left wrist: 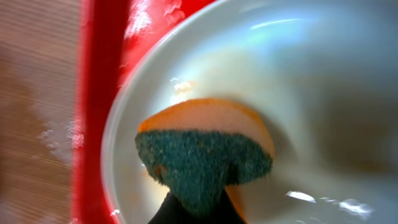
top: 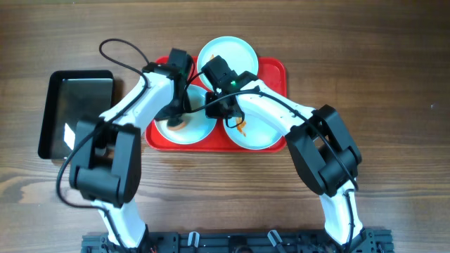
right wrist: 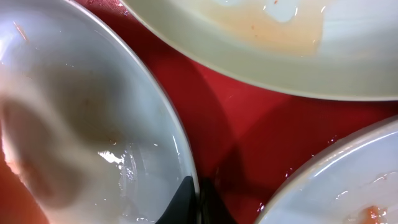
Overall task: Clean dirty plates on tray and stack at the side
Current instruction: 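Lift the left plate with the right gripper, move sponge aside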
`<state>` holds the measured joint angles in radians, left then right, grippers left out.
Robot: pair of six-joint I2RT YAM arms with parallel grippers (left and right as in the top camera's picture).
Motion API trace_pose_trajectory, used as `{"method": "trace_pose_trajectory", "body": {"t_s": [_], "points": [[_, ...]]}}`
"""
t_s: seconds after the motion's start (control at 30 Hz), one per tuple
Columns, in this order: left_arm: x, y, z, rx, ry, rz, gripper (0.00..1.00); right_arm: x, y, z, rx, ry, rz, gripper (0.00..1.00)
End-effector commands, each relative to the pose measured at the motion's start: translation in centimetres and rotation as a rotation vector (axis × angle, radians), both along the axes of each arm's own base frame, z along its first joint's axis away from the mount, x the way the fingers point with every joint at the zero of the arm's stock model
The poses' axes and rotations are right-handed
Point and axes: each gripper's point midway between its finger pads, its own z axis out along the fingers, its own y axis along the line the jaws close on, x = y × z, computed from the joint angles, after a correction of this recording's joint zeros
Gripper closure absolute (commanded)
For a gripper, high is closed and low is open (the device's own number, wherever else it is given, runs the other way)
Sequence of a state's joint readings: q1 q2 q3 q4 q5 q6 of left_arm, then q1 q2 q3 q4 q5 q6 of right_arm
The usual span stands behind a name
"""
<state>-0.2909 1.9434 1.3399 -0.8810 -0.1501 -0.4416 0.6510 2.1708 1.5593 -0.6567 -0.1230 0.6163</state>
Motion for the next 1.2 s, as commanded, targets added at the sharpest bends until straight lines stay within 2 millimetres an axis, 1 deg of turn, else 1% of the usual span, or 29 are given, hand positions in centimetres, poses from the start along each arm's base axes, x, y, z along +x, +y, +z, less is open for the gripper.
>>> {"method": "trace_pose_trajectory", "body": {"t_s": [0.0, 0.1, 0.2, 0.3, 0.37, 0.43, 0.5, 0.6, 0.63, 0.7, 0.77, 0.83, 0.93, 1.03, 1.07, 1.17], "points": [[2.5, -5.5, 3.0, -0.303, -0.107, -0.061, 0.96, -0.1, -0.7, -0.8, -0.025, 0.003, -0.002, 0.96], [3.2, -5.7, 2.1, -0.313, -0.119, -0.033, 0.96, -0.2, -0.5, -0.7, -0.014, 0.008, 0.0, 0.96], [3.8, -6.7, 0.5, -0.355, -0.108, -0.04, 0.96, -0.2, -0.1, -0.7, 0.005, 0.012, 0.006, 0.96], [3.6, -7.0, -1.4, -0.372, -0.068, 0.009, 0.96, -0.3, -0.1, -0.7, 0.005, 0.013, 0.006, 0.96], [3.3, -7.3, -2.6, -0.389, -0.034, 0.011, 0.96, -0.3, -0.1, -0.6, 0.007, 0.014, 0.007, 0.96], [2.7, -7.0, -3.7, -0.368, 0.0, 0.017, 0.96, -0.3, -0.1, -0.7, 0.007, 0.014, 0.007, 0.96], [2.3, -6.2, -4.1, -0.328, 0.014, 0.026, 0.96, -0.3, -0.1, -0.7, 0.006, 0.014, 0.008, 0.96], [1.7, -4.1, -4.4, -0.214, 0.03, 0.044, 0.96, -0.3, -0.1, -0.7, 0.005, 0.016, 0.008, 0.96], [1.2, -3.0, -4.6, -0.154, 0.043, 0.052, 0.96, -0.4, -0.1, -0.7, 0.004, 0.016, 0.008, 0.96], [0.0, 0.3, -4.4, 0.025, 0.075, 0.07, 0.96, -0.4, -0.1, -0.7, 0.004, 0.016, 0.008, 0.96], [-1.2, 3.4, -3.8, 0.178, 0.111, 0.079, 0.96, -0.4, -0.1, -0.7, 0.004, 0.016, 0.008, 0.96], [-2.1, 5.5, -3.3, 0.263, 0.146, 0.09, 0.96, -0.4, -0.1, -0.7, 0.004, 0.017, 0.008, 0.96], [-3.3, 7.1, -3.0, 0.286, 0.2, 0.116, 0.96, -0.4, -0.1, -0.7, 0.004, 0.017, 0.007, 0.96], [-3.7, 7.8, -2.7, 0.29, 0.216, 0.151, 0.96, -0.4, -0.1, -0.7, 0.003, 0.015, 0.012, 0.96], [-3.8, 7.8, -2.4, 0.288, 0.209, 0.172, 0.96, -0.4, -0.1, -0.7, 0.004, 0.015, 0.012, 0.96], [-3.2, 7.4, -0.4, 0.254, 0.15, 0.199, 0.96, -0.2, 0.0, -0.6, 0.008, 0.009, 0.012, 0.96]]}}
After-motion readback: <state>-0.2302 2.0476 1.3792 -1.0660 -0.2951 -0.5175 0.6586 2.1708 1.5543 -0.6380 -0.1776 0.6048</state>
